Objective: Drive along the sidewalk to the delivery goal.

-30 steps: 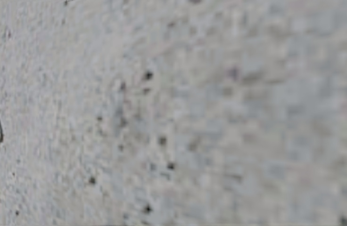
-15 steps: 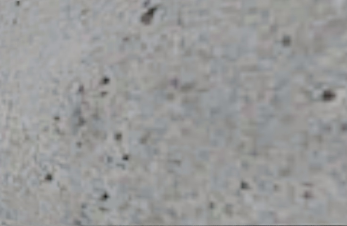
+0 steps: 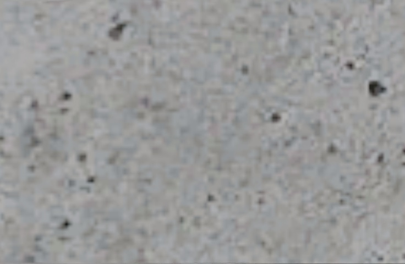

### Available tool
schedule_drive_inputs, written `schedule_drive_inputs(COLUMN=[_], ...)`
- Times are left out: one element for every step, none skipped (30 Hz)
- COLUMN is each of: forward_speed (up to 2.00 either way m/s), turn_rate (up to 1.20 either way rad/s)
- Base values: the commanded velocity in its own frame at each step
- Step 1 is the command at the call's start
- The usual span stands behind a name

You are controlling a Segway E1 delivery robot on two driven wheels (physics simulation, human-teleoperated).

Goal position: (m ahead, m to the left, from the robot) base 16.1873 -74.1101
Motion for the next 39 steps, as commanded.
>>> schedule_drive_inputs(forward_speed=[-0.31,-0.31,-0.31,-0.31,-0.31,-0.31,-0.31,-0.31,-0.31,-0.31,-0.31,-0.31,-0.31,-0.31,-0.31,-0.31,-0.31,-0.25,0.0,0.0,0.0,0.0,0.0,0.0,0.0,0.0,0.0,0.0,0.0,0.0,0.0,0.11,0.32,0.42,0.42,0.46,0.47,0.47,0.47], turn_rate=[-0.65,-0.66,-0.66,-0.67,-0.67,-0.67,-0.67,-0.67,-0.67,-0.67,-0.67,-0.67,-0.67,-0.67,-0.67,-0.67,-0.67,-0.67,-0.67,-0.67,-0.67,-0.67,-0.67,-0.67,-0.67,-0.67,-0.67,-0.67,-0.67,-0.67,-0.67,-0.67,-0.67,-0.67,-0.67,-0.67,-0.67,-0.67,-0.67])
